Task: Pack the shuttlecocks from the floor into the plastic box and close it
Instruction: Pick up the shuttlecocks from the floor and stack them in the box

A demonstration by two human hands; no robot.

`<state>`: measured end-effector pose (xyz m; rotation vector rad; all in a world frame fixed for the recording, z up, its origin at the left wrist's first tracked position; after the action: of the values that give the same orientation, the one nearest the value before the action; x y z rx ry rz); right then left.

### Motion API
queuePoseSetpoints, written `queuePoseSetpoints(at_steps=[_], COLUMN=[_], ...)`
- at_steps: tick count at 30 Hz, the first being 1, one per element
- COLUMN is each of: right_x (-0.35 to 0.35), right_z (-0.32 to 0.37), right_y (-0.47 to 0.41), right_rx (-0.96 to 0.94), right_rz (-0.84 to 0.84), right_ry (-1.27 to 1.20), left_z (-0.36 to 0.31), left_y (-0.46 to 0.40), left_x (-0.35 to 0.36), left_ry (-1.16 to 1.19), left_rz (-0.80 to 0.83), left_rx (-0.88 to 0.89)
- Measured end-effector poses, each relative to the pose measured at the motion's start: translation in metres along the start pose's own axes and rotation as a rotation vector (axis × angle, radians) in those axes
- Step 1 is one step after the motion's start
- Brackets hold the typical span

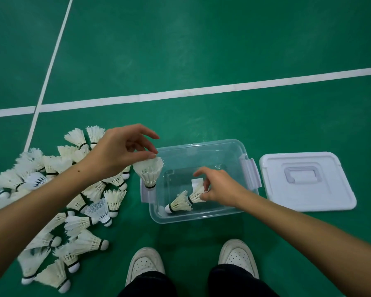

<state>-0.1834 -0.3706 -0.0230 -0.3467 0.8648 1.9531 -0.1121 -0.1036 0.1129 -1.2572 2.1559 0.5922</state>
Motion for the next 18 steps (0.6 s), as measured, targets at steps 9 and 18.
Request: queuePoseSetpoints(at_steps=[9,18], right_x=[0.016,-0.003], right_z=[-0.002,0.003], right_y=[-0.017,-0.005], right_rx=[0.076,0.068], right_rz=[0.171,0.231], right_ry=[-0.067,-0.079], left_z=[-0.004,-0.014], left_y=[0.001,-0.008], left_x=[0.008,0.041], left_ry=[-0.005,-0.022], left_rz=[0.008,0.009], left_rx=[-0.011,0.009])
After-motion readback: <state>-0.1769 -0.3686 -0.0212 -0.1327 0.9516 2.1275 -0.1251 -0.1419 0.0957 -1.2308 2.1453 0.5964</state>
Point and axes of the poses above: each hand's wrist, its own y-axis away from the middle knuckle, its own x-axis out of the palm, z = x × y, the point moved 3 cm from there along -y, towards the middle knuckle, and after that the axes turned 6 degrees about -y, right-handed, at the moved point
